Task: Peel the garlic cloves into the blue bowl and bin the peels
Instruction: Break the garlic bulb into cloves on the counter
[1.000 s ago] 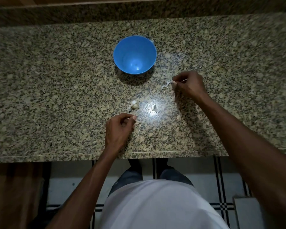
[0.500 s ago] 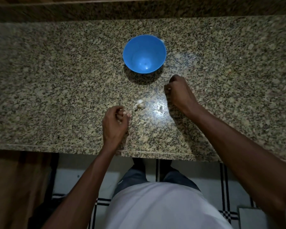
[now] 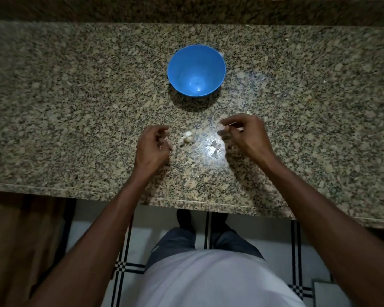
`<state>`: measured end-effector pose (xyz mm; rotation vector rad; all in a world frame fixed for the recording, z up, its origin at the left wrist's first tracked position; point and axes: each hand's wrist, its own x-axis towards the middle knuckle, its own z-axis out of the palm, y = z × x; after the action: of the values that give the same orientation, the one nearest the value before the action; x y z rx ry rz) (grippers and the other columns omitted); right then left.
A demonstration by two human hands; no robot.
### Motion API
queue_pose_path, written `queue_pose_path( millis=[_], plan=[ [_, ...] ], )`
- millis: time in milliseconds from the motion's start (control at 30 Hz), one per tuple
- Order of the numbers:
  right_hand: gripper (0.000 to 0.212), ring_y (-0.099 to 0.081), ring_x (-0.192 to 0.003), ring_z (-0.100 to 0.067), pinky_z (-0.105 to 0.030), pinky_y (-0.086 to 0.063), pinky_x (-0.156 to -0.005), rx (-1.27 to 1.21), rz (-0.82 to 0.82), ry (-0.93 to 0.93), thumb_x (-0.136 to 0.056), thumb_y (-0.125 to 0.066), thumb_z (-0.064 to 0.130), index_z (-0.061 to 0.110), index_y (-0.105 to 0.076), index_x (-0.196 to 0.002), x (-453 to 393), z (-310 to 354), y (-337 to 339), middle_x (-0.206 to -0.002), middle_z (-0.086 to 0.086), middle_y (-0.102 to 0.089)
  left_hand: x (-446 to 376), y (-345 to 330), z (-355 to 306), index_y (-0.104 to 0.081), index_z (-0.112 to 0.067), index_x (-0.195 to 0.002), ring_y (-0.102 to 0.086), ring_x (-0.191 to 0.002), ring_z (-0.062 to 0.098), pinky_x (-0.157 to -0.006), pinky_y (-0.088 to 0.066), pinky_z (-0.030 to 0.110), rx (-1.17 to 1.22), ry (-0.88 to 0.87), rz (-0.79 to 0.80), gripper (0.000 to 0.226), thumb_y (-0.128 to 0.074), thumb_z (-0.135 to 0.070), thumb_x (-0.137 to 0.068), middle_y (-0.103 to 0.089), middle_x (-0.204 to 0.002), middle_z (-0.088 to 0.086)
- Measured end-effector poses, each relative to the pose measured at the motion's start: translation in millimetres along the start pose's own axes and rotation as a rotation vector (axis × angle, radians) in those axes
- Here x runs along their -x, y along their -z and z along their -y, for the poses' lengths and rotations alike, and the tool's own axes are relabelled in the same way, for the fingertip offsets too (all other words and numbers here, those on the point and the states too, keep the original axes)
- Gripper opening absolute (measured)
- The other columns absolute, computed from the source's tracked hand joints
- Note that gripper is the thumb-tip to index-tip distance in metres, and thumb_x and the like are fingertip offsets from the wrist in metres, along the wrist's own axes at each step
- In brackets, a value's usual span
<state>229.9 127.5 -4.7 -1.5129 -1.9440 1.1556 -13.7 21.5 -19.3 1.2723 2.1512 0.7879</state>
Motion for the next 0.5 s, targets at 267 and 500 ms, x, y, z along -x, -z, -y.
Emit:
queue_pose_path(
  millis=[267,500],
  plan=[
    [0.019,-0.056,-0.107,-0.028,-0.039,-0.056,-0.088,0.412,0.169,0.225,-0.098,-0.070,0.006,0.001,-0.075,-0.115,32,-2,-50,-0.119,-0.016,-0.060,-27,3,-6,-0.061,-0.021,-0.137,-0.054,-0.126,0.022,-0.110,-0.049,0.043,-0.012,-0.198,0.343,0.061,-0.086,-0.022,-0.082,-0.049,-0.144,0.006],
    [0.021,-0.066,-0.098,-0.024,-0.040,-0.060,-0.084,0.297,0.069,0.124,-0.096,-0.070,0.003,0.006,-0.077,-0.115,45,2,-61,-0.113,-0.010,-0.067,-43,-2,-4,-0.066,-0.018,-0.132,-0.050,-0.131,0.017,-0.110,-0.041,0.017,-0.140,-0.393,0.470,0.048,-0.062,0.008,-0.093,-0.052,-0.145,0.004]
  ],
)
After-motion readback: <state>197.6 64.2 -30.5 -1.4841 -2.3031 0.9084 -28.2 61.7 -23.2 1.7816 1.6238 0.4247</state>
